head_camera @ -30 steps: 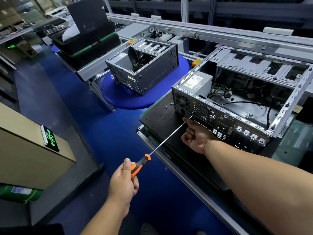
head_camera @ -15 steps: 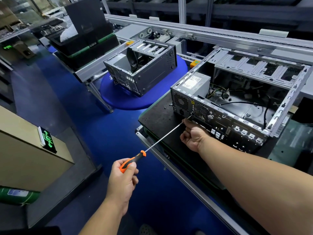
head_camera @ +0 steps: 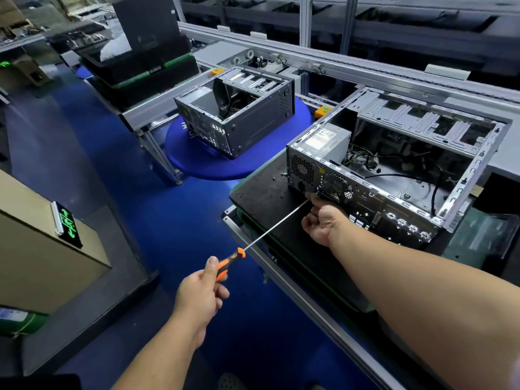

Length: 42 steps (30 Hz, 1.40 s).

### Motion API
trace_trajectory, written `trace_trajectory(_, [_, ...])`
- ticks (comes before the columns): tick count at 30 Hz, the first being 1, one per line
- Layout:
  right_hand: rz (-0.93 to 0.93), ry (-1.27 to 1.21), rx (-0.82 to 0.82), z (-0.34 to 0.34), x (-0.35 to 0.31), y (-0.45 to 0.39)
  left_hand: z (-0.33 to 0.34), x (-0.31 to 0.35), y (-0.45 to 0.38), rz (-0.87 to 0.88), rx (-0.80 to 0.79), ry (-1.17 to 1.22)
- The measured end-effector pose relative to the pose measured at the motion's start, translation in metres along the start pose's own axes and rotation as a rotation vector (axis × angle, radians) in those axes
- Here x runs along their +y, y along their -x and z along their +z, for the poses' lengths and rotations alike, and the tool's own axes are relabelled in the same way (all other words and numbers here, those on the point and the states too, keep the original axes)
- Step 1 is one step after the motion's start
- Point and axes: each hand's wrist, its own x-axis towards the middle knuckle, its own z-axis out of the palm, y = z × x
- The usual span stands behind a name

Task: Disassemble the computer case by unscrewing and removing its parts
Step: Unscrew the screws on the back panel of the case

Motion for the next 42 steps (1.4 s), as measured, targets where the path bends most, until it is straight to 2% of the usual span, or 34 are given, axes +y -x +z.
trace_trajectory(3, [-0.001,0.011,0.009,0.004,0.0,-0.001,-0.001,0.003,-0.001,-0.181,-0.041,0.088])
trace_trajectory(5, [0.0,0.017,0.03,0.006,0.0,-0.002,-0.003,0.004,-0.001,-0.213,-0.089,0.099])
trace_trajectory(10, [0.012,0.007,0.108,0.011,-0.001,-0.007,-0.006,0.01,-0.005,-0.036,-0.199,0.059])
trace_trajectory(14, [0.031,0.002,0.17,0.015,-0.004,-0.011,-0.006,0.02,-0.012,0.179,-0.166,-0.137])
trace_trajectory(19, [0.056,-0.013,0.186,0.02,-0.007,-0.01,-0.007,0.023,-0.015,0.317,-0.078,-0.286])
trace_trajectory(30, [0.092,-0.498,0.046,0.015,-0.007,-0.008,-0.009,0.032,-0.014,0.293,-0.091,-0.268])
trace_trajectory(42, [0.074,-0.554,0.081,0.023,-0.003,-0.011,-0.014,0.029,-0.016,0.24,-0.154,-0.213])
